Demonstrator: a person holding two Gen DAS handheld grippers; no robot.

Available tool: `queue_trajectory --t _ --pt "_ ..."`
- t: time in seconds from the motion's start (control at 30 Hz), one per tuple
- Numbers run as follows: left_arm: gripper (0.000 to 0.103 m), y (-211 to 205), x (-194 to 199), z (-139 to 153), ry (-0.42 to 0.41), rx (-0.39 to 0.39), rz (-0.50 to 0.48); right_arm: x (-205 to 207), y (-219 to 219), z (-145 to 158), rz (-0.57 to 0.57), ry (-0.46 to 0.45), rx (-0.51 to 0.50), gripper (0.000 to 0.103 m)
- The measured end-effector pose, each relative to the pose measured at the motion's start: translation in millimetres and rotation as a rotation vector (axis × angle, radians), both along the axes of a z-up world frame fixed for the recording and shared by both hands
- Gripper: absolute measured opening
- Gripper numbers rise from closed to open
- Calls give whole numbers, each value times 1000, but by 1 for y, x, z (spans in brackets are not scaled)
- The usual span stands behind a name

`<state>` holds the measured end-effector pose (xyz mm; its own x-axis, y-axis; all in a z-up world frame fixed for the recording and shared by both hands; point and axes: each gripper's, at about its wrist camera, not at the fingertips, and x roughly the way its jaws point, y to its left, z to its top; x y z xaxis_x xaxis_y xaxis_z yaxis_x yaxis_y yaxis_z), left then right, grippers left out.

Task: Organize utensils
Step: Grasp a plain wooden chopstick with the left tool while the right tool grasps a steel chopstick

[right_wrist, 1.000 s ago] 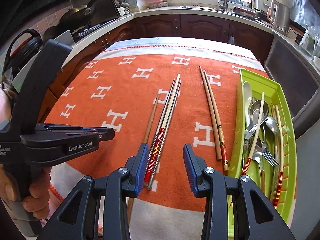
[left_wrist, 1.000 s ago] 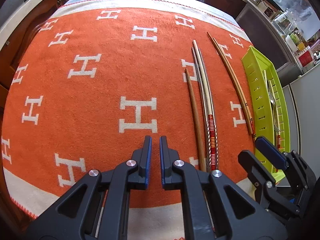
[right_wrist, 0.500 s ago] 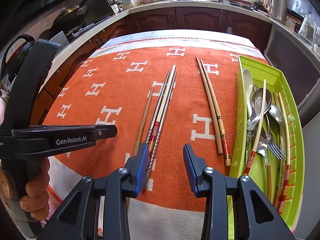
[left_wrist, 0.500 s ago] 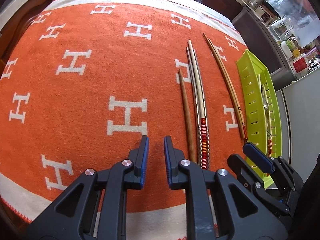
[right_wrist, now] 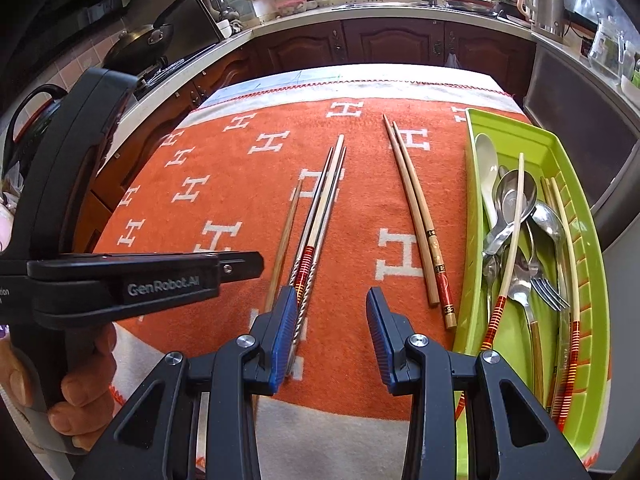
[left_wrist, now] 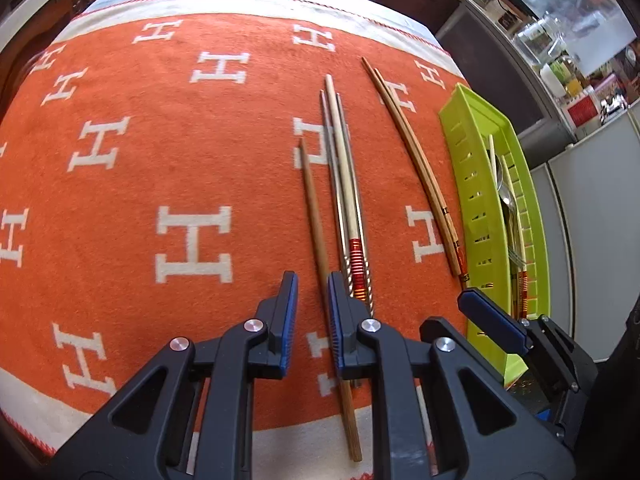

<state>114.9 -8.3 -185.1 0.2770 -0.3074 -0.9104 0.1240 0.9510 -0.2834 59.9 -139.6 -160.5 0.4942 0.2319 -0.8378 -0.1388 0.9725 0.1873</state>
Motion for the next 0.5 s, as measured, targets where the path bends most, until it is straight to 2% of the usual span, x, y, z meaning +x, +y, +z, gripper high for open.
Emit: queue_trajectory --t 0.27,0.5 --pt "12 -22 2 -10 -23 90 -37 -6 -6 3 -17 -11 4 36" --pt "12 -8 -5 -9 -35 123 -12 -3 -1 0 4 5 9 36"
